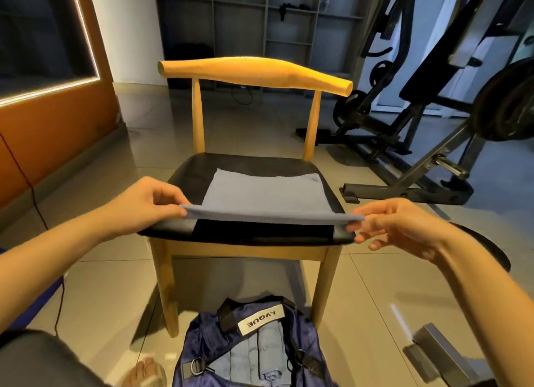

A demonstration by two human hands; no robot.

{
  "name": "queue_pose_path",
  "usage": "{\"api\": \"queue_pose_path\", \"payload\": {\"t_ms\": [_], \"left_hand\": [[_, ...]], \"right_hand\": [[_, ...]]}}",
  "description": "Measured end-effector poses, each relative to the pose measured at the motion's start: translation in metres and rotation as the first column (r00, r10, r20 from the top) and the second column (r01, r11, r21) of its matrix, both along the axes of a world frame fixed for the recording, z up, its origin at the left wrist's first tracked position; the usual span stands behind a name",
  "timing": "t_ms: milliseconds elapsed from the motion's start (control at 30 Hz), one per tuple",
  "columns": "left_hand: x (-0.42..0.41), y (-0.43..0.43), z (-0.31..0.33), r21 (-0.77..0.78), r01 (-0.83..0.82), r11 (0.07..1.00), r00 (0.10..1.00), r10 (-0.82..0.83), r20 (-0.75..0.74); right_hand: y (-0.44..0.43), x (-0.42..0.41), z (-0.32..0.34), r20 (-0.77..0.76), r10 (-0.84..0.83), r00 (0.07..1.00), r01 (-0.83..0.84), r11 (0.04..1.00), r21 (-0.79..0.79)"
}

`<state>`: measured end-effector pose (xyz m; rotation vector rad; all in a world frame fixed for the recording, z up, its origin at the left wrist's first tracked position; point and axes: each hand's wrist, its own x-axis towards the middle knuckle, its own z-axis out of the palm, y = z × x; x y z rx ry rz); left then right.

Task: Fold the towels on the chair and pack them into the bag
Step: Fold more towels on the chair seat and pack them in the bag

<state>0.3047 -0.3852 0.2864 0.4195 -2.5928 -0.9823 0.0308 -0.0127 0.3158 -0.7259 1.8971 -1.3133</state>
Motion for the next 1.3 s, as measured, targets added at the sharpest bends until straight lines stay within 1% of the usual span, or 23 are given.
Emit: {"api": "queue_pose_path", "payload": {"t_ms": [33, 100, 167, 233, 300, 400, 467, 533, 600, 667, 733, 800, 900, 1100, 1300], "left_hand": [[-0.002, -0.001, 0.007, 0.032, 0.009, 0.999, 0.999, -0.008, -0.042], [-0.009, -0.001, 0.018, 0.102, 0.000, 0.995, 0.992, 0.013, -0.125], [-0.023, -0.003, 0.022, 0.159, -0.044, 0.986, 0.973, 0.079, -0.216], [-0.043, -0.008, 0.022, 0.266, -0.100, 0.959, 0.946, 0.174, -0.272], [-0.065, -0.016, 0.021, 0.380, -0.145, 0.914, 0.926, 0.261, -0.274], [-0.100, -0.034, 0.016, 0.545, -0.219, 0.809, 0.889, 0.396, -0.230], [-0.125, -0.046, 0.009, 0.612, -0.263, 0.746, 0.871, 0.456, -0.181], [-0.147, -0.056, 0.000, 0.625, -0.304, 0.718, 0.870, 0.477, -0.125], [-0.167, -0.063, -0.015, 0.620, -0.344, 0.705, 0.870, 0.487, -0.071], [-0.181, -0.070, -0.033, 0.597, -0.403, 0.693, 0.860, 0.510, -0.011], [-0.191, -0.078, -0.046, 0.532, -0.471, 0.704, 0.847, 0.529, 0.049], [-0.198, -0.085, -0.050, 0.417, -0.533, 0.737, 0.833, 0.544, 0.104], [-0.203, -0.089, -0.046, 0.266, -0.544, 0.796, 0.839, 0.519, 0.165], [-0.204, -0.096, -0.041, 0.246, -0.525, 0.815, 0.847, 0.472, 0.244], [-0.206, -0.097, -0.048, 0.150, -0.527, 0.836, 0.842, 0.491, 0.224]], "right_hand": [[0.001, -0.002, 0.006, -0.030, 0.003, 1.000, -0.004, 1.000, -0.027], [-0.005, -0.008, 0.015, -0.081, -0.041, 0.996, 0.035, 0.997, -0.074], [-0.018, -0.017, 0.018, -0.124, -0.114, 0.986, 0.098, 0.987, -0.126], [-0.034, -0.028, 0.018, -0.157, -0.173, 0.972, 0.145, 0.974, -0.177], [-0.054, -0.043, 0.017, -0.131, -0.186, 0.974, 0.154, 0.963, -0.223], [-0.091, -0.070, 0.011, -0.100, -0.229, 0.968, 0.201, 0.951, -0.234], [-0.116, -0.089, 0.004, -0.055, -0.293, 0.955, 0.276, 0.938, -0.209], [-0.139, -0.105, -0.007, -0.041, -0.350, 0.936, 0.343, 0.930, -0.130], [-0.158, -0.122, -0.024, -0.107, -0.396, 0.912, 0.396, 0.918, -0.021], [-0.172, -0.134, -0.042, -0.219, -0.404, 0.888, 0.429, 0.900, 0.079], [-0.180, -0.144, -0.056, -0.298, -0.397, 0.868, 0.451, 0.882, 0.136], [-0.184, -0.152, -0.064, -0.324, -0.399, 0.858, 0.468, 0.867, 0.172], [-0.185, -0.157, -0.068, -0.357, -0.367, 0.859, 0.459, 0.861, 0.221], [-0.189, -0.165, -0.073, -0.376, -0.366, 0.851, 0.475, 0.842, 0.255], [-0.194, -0.167, -0.073, -0.391, -0.364, 0.845, 0.492, 0.816, 0.303]]}}
